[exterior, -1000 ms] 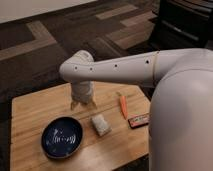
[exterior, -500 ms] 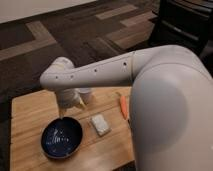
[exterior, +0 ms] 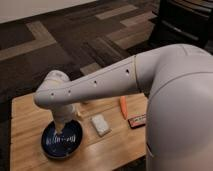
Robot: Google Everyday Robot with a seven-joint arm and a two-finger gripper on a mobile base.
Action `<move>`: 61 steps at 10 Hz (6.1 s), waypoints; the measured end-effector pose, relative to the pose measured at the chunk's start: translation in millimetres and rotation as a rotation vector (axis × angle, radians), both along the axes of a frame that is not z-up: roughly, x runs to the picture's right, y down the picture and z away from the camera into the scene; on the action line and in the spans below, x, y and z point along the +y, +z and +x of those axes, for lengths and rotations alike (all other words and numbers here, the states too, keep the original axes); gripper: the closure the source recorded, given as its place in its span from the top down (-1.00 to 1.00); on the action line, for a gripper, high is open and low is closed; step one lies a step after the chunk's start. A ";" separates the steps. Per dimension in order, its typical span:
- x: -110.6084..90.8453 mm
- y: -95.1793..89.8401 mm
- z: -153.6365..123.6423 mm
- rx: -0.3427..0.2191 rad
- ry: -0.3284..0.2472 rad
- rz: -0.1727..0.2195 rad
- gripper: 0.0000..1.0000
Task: Drag the ceramic bowl in a circle
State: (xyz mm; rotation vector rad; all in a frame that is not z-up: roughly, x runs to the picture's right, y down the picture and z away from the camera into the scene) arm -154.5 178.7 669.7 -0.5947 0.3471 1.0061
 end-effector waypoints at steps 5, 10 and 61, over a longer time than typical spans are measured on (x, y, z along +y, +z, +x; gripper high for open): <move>23.9 26.5 -9.4 -0.120 0.038 -0.004 0.30; 35.8 47.3 7.8 -0.124 0.095 -0.046 0.30; 124.6 -13.4 -170.2 -0.089 -0.101 -0.129 0.30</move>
